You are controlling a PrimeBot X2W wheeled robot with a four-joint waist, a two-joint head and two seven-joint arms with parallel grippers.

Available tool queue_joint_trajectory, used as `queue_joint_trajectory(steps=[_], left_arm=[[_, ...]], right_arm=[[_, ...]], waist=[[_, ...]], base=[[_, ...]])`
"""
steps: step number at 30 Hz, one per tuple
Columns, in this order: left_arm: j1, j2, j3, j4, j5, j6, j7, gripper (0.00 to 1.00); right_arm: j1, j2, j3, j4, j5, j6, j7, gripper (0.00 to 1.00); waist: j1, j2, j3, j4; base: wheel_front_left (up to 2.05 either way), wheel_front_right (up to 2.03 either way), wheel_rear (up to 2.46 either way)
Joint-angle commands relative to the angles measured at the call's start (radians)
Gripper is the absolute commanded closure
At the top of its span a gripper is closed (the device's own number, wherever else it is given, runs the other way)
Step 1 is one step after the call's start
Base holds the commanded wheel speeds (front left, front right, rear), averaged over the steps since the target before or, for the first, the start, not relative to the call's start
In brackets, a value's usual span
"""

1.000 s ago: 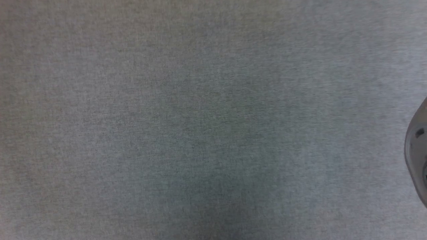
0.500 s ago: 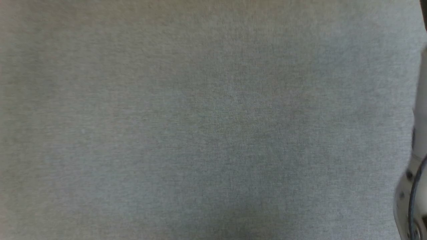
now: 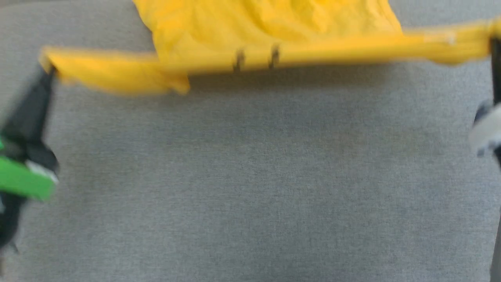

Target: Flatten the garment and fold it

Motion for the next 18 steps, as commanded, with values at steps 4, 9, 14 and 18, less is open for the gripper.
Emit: queue_joint_trajectory(steps=[4,9,14,18], left_arm=[[0.162,0.013,-0.025,-0.031,-0.027,0.005,-0.014,1.00],[0.296,0.035,-0.091,-0.039,-0.042,0.005,0.026,1.00],[0.409,0.060,-0.104,-0.075,-0.122,0.011,0.055,1.00],[0.507,0.103,-0.106,-0.108,-0.185,0.027,0.081,1.00]], right_arm=[[0.155,0.025,-0.039,-0.044,0.037,-0.003,-0.012,1.00],[0.310,0.052,-0.047,-0.067,0.095,-0.003,-0.020,1.00],[0.455,0.066,-0.065,-0.102,0.171,-0.003,0.008,1.00],[0.575,0.071,-0.063,-0.132,0.243,-0.003,0.072,1.00]], waist=[[0.0001,-0.0001,-0.065,0.028],[0.0001,-0.0001,-0.104,0.030],[0.0001,-0.0001,-0.151,0.033],[0.0001,-0.0001,-0.186,0.035]], base=[[0.00,0.00,0.00],[0.00,0.00,0.00],[0.00,0.00,0.00],[0.00,0.00,0.00]])
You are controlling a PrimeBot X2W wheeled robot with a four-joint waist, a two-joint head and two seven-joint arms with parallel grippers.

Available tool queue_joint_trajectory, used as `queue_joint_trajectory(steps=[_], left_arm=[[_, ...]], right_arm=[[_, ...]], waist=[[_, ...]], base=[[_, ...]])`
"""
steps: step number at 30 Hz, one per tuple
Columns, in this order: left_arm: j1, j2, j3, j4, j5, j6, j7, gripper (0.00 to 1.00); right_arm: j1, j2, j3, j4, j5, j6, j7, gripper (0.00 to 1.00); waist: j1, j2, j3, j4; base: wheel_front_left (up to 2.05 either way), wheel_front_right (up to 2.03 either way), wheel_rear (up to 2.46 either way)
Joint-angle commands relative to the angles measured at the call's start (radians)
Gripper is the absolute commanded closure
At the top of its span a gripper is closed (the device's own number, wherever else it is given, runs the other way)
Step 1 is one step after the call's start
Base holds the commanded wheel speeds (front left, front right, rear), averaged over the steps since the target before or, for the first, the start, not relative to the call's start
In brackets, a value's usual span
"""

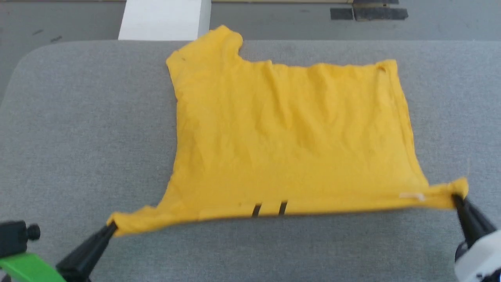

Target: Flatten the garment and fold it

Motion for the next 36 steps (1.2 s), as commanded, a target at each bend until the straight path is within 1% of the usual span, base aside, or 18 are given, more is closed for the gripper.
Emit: queue_joint_trajectory(steps=[1,4,11,16,19,22,24,29,32,36], left_arm=[[0.043,0.024,0.003,-0.005,-0.024,0.012,0.005,1.00],[0.105,0.053,-0.001,-0.033,-0.062,0.019,0.021,1.00],[0.200,0.082,-0.001,-0.096,-0.117,0.031,0.020,1.00],[0.264,0.106,0.004,-0.144,-0.148,0.026,0.010,1.00],[0.287,0.118,0.010,-0.166,-0.150,0.029,-0.002,1.00],[0.281,0.121,0.028,-0.174,-0.118,0.050,-0.032,1.00],[0.255,0.104,0.042,-0.178,-0.088,0.062,-0.063,1.00],[0.143,0.053,0.054,-0.170,-0.002,0.066,-0.102,1.00],[0.053,0.024,0.033,-0.146,0.054,0.061,-0.085,1.00],[-0.076,-0.016,-0.016,-0.087,0.129,0.049,-0.033,1.00]], right_arm=[[0.045,-0.001,-0.002,-0.013,0.028,-0.002,0.028,1.00],[0.134,0.002,-0.009,-0.032,0.084,-0.002,0.095,1.00],[0.271,0.005,-0.065,-0.063,0.172,-0.002,0.215,1.00],[0.331,0.006,-0.108,-0.076,0.231,-0.002,0.261,1.00],[0.351,0.006,-0.111,-0.085,0.243,-0.002,0.277,1.00],[0.346,0.006,-0.097,-0.092,0.234,-0.002,0.267,1.00],[0.327,0.006,-0.075,-0.098,0.210,-0.002,0.254,1.00],[0.237,0.006,-0.020,-0.097,0.136,-0.002,0.215,1.00],[0.160,0.000,0.015,-0.081,0.097,-0.002,0.195,1.00],[0.052,-0.028,0.051,-0.042,0.046,-0.002,0.171,1.00]], waist=[[0.0001,0.0000,-0.033,0.004],[0.0001,0.0000,-0.054,0.005],[0.0001,0.0000,-0.094,0.004],[0.0001,0.0000,-0.108,0.000],[0.0001,0.0000,-0.111,0.000],[0.0001,0.0000,-0.108,-0.001],[0.0001,0.0000,-0.103,-0.003],[0.0001,0.0000,-0.074,-0.006],[0.0001,0.0000,-0.036,-0.008],[0.0001,0.0000,0.020,-0.011]], base=[[0.00,0.00,0.00],[0.00,0.00,0.00],[0.00,0.00,0.00],[0.00,0.00,0.00],[0.00,0.00,0.00],[0.00,0.00,0.00],[0.00,0.00,0.00],[0.00,0.00,0.00],[0.00,0.00,0.00],[0.00,0.00,0.00]])
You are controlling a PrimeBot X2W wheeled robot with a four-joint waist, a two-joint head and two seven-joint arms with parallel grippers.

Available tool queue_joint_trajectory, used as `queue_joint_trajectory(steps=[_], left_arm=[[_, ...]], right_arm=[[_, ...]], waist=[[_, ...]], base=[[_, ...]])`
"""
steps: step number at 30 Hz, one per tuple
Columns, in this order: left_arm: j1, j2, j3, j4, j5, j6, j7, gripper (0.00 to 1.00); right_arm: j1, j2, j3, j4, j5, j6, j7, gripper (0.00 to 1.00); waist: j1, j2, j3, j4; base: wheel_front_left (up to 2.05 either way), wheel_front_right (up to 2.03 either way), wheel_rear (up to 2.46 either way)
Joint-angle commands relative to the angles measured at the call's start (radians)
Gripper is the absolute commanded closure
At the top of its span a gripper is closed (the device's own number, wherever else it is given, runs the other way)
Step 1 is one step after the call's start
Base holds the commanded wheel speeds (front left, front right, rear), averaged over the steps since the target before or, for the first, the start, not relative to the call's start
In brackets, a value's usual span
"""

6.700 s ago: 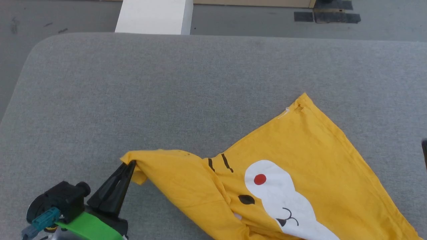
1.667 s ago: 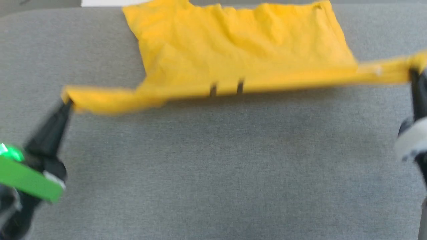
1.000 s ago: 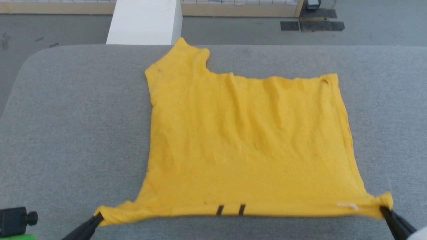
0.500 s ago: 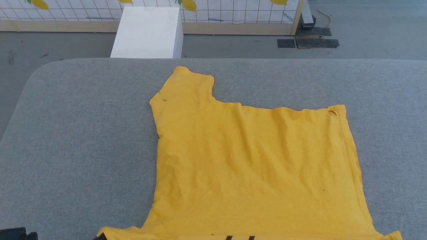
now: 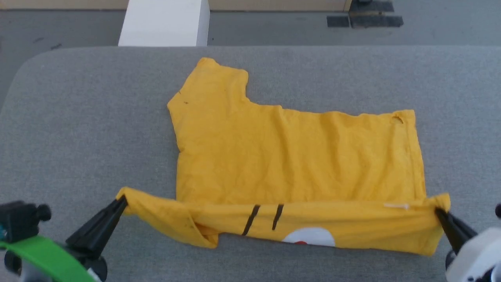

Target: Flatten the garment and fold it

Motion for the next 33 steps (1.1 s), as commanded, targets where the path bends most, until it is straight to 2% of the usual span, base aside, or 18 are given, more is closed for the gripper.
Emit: queue_joint_trajectory(steps=[1,6,17,27,28,30,31,32,33], left_arm=[[-0.055,-0.016,-0.014,0.030,0.030,-0.008,0.018,1.00],[-0.194,-0.072,-0.067,0.142,0.091,-0.038,0.076,1.00],[-0.364,-0.203,-0.173,0.367,0.148,-0.099,0.152,1.00],[-0.417,-0.256,-0.244,0.529,0.152,-0.124,0.229,1.00],[-0.418,-0.260,-0.245,0.535,0.148,-0.125,0.231,1.00],[-0.418,-0.267,-0.242,0.543,0.135,-0.128,0.231,1.00],[-0.416,-0.268,-0.241,0.545,0.128,-0.128,0.232,0.91],[-0.415,-0.268,-0.240,0.544,0.124,-0.129,0.233,0.83],[-0.412,-0.268,-0.237,0.543,0.118,-0.129,0.232,0.74]], right_arm=[[-0.045,-0.012,0.008,0.016,-0.018,-0.002,-0.014,1.00],[-0.162,-0.050,0.026,0.083,-0.060,-0.002,-0.033,1.00],[-0.275,-0.055,0.067,0.281,-0.107,-0.002,-0.060,1.00],[-0.312,-0.040,0.090,0.403,-0.113,-0.002,-0.053,1.00],[-0.312,-0.039,0.092,0.410,-0.113,-0.002,-0.049,0.91],[-0.312,-0.036,0.094,0.419,-0.109,-0.002,-0.041,0.62],[-0.312,-0.036,0.093,0.420,-0.107,-0.002,-0.041,0.46],[-0.311,-0.036,0.093,0.419,-0.106,-0.002,-0.040,0.02],[-0.309,-0.035,0.091,0.415,-0.103,-0.002,-0.037,0.00]], waist=[[0.0001,-0.0001,0.054,-0.004],[0.0001,-0.0001,0.100,-0.011],[0.0001,-0.0001,0.138,-0.023],[0.0001,-0.0001,0.143,-0.037],[0.0001,-0.0001,0.141,-0.038],[0.0001,-0.0001,0.135,-0.041],[0.0001,-0.0001,0.131,-0.042],[0.0001,-0.0001,0.128,-0.042],[0.0001,-0.0001,0.122,-0.042]], base=[[0.00,0.00,0.00],[0.00,0.00,0.00],[0.00,0.00,0.00],[0.00,0.00,0.00],[0.00,0.00,0.00],[0.00,0.00,0.00],[0.00,0.00,0.00],[0.00,0.00,0.00],[0.00,0.00,0.00]])
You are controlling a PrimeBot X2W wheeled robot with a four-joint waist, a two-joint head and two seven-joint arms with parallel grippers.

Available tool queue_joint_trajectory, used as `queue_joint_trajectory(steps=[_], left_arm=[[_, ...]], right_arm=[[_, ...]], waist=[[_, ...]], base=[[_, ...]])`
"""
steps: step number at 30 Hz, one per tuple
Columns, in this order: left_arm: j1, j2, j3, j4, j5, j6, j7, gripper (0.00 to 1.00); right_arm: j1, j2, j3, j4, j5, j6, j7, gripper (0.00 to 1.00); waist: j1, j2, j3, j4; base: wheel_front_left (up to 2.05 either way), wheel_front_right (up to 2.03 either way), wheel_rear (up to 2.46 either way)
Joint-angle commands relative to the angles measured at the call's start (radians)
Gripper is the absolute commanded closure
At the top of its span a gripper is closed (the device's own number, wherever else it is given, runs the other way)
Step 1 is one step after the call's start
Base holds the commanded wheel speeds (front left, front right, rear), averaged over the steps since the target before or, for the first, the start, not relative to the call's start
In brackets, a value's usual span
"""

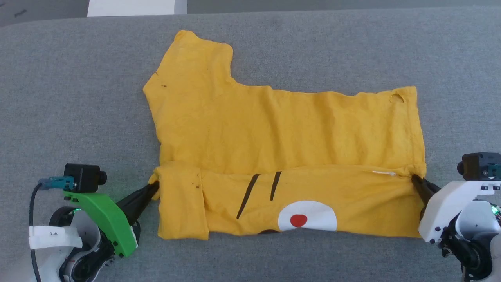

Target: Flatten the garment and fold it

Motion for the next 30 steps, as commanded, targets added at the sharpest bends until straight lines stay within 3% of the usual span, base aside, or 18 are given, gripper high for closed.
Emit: queue_joint_trajectory(steps=[1,2,4,5,10,14,20,23,25,30], left_arm=[[0.001,-0.011,-0.003,0.002,-0.009,-0.004,0.006,0.58],[0.005,-0.009,0.003,-0.003,-0.014,-0.004,0.001,0.48],[0.016,-0.004,0.014,-0.019,-0.027,-0.002,-0.010,0.13],[0.022,-0.001,0.020,-0.029,-0.034,-0.001,-0.015,0.01],[0.076,0.024,0.063,-0.096,-0.048,0.032,-0.073,0.00],[0.136,0.042,0.112,-0.157,-0.035,0.085,-0.165,0.00],[0.221,0.018,0.220,-0.229,0.057,0.206,-0.358,0.00],[0.259,-0.039,0.292,-0.262,0.137,0.248,-0.377,0.00],[0.278,-0.110,0.374,-0.292,0.229,0.263,-0.379,0.00],[0.381,-0.305,0.506,-0.326,0.494,0.231,-0.379,0.00]], right_arm=[[0.008,0.008,0.003,0.014,0.010,-0.002,0.016,0.00],[0.011,0.008,-0.001,0.004,0.019,-0.002,0.018,0.00],[0.018,0.005,-0.008,-0.024,0.034,-0.002,0.027,0.00],[0.023,0.005,-0.014,-0.041,0.044,-0.002,0.032,0.00],[0.069,0.011,-0.050,-0.177,0.087,-0.002,0.036,0.00],[0.127,0.024,-0.081,-0.287,0.089,-0.002,-0.011,0.00],[0.205,0.048,-0.103,-0.384,0.000,-0.002,-0.222,0.00],[0.240,0.062,-0.097,-0.376,-0.065,-0.002,-0.364,0.00],[0.259,0.069,-0.094,-0.357,-0.106,-0.002,-0.460,0.00],[0.296,0.072,-0.073,-0.242,-0.134,-0.002,-0.664,0.00]], waist=[[0.0000,0.0000,-0.011,0.000],[0.0000,0.0000,-0.018,0.001],[0.0000,0.0000,-0.030,0.003],[0.0000,0.0000,-0.036,0.004],[0.0000,0.0000,-0.074,0.013],[0.0000,0.0000,-0.102,0.023],[0.0000,0.0000,-0.133,0.040],[0.0000,0.0000,-0.146,0.048],[0.0000,0.0000,-0.153,0.052],[0.0000,0.0000,-0.171,0.047]], base=[[0.00,0.00,0.00],[0.00,0.00,0.00],[0.00,0.00,0.00],[0.00,0.00,0.00],[0.00,0.00,0.00],[0.00,0.00,0.00],[0.00,0.00,0.00],[0.00,0.00,0.00],[0.00,0.00,0.00],[0.00,0.00,0.00]])
